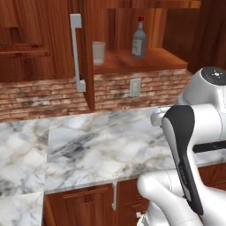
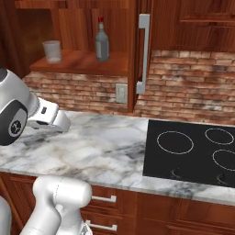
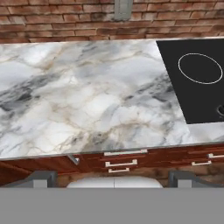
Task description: There is a bowl on the dining counter. Grab a lemon wedge from the fridge and place it in the bowl. Then get the liquor bottle and glass cup from the cabinet and place them next to the bowl.
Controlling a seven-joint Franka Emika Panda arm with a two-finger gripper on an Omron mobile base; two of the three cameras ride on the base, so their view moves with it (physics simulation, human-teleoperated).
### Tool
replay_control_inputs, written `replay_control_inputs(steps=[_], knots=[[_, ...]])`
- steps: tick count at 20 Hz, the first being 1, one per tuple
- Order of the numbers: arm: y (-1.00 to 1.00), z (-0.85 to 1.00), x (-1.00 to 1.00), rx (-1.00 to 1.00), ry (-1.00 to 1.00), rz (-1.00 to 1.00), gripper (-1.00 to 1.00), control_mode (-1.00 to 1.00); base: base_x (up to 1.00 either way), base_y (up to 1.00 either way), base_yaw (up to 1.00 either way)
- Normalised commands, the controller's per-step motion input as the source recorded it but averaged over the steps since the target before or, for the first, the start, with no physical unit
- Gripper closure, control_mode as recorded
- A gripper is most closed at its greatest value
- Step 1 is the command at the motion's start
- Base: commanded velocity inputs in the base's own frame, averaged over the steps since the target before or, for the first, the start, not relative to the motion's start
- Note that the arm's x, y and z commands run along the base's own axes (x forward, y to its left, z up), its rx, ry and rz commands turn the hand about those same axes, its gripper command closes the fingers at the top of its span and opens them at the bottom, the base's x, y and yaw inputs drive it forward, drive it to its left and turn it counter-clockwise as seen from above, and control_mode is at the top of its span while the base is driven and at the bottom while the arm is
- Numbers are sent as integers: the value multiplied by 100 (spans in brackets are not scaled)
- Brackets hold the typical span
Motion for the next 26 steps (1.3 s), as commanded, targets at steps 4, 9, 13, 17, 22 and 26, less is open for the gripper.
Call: replay_control_inputs(steps=[4, 9, 13, 17, 22, 26], knots=[[0, 0, 0, 0, 0, 0, -100, 100, 66, 2, 0], [0, 0, 0, 0, 0, 0, -100, 100, 71, 3, 0], [0, 9, 0, 0, -2, 0, -100, -100, 6, 0, 0], [0, 68, -25, 0, -24, 0, -100, -100, 0, 0, 0], [0, 96, -15, 4, -29, 0, -100, -100, 0, 0, 0], [0, 74, 1, 4, -18, 0, -100, -100, 0, 0, 0]])
